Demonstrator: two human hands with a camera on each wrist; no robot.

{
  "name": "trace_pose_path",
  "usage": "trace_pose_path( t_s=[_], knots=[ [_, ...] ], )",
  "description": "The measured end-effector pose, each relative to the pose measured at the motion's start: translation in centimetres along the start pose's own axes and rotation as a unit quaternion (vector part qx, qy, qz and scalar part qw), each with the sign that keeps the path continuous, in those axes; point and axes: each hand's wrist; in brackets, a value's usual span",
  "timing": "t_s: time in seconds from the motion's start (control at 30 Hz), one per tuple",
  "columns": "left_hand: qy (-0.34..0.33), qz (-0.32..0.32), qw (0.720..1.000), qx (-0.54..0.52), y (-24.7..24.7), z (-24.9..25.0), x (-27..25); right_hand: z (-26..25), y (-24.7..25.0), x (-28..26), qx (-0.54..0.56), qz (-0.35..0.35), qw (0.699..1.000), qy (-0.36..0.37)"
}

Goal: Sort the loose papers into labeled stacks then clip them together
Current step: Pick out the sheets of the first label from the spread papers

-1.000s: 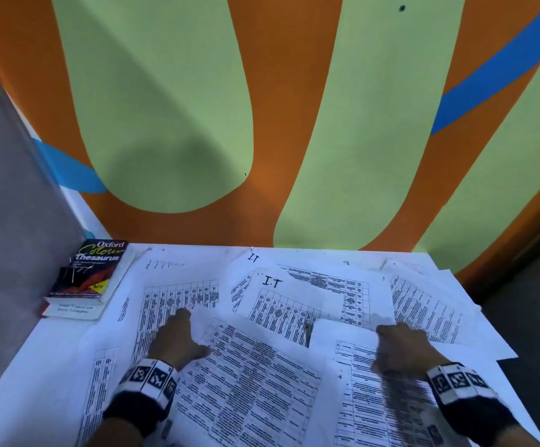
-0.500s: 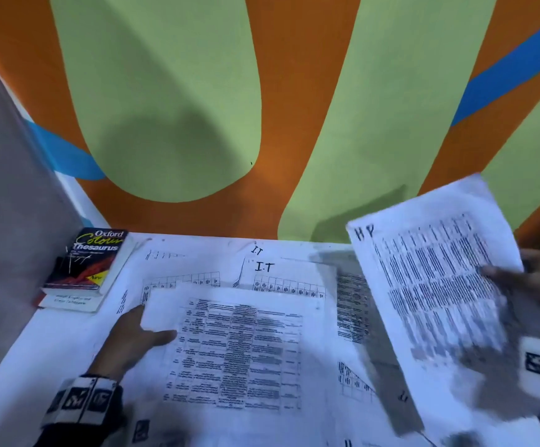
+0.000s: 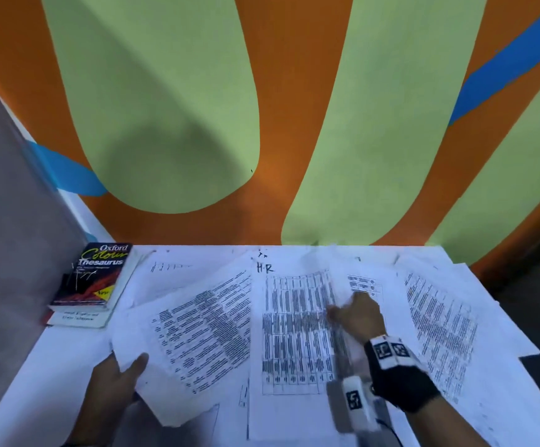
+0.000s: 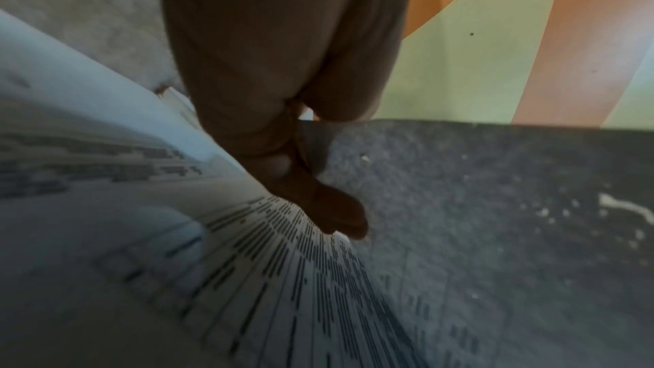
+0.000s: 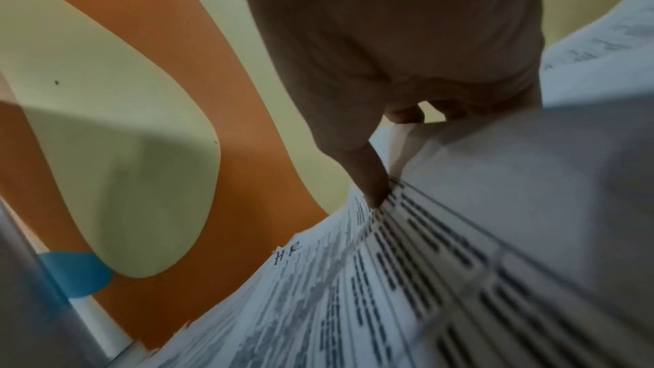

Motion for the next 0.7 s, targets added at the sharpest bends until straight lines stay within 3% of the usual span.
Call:
trace_pose_path(
  t_s=[0.17,0.27,0.37,0.5,0.6,0.7],
  knots=[
    [0.003,-0.036,0.999,-0.012,-2.3,-0.5,-1.0,-0.1,-1.2,0.1,0.063,0.0,0.998,-0.028],
    [-0.015,-0.054,0.998,-0.03,-3.0,-0.4,-1.1,1.0,0.8,0.4,0.088,0.072,0.994,-0.003],
    [-0.02,-0.027,0.999,-0.041,-2.9,-0.5,-0.7,2.8,4.5,1.6,0.101,0.122,0.987,0.008],
    [0.004,-0.035,0.997,-0.065,-3.5,-0.5,-0.1,6.0,10.2,4.0,0.081,0.076,0.994,-0.01],
    [-0.028,-0.056,0.998,-0.024,-3.3,0.9,-0.1,6.7,14.5,5.3,-0.011,0.008,0.998,0.061],
    [-0.017,-0.058,0.998,0.0,-2.5,2.8,0.5,5.3,17.7,6.8,-0.132,-0.054,0.982,0.125]
  ],
)
Point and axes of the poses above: each hand's wrist, its own x-axis towards the middle knuckle, its own y-axis out of the back of the hand, z = x × y
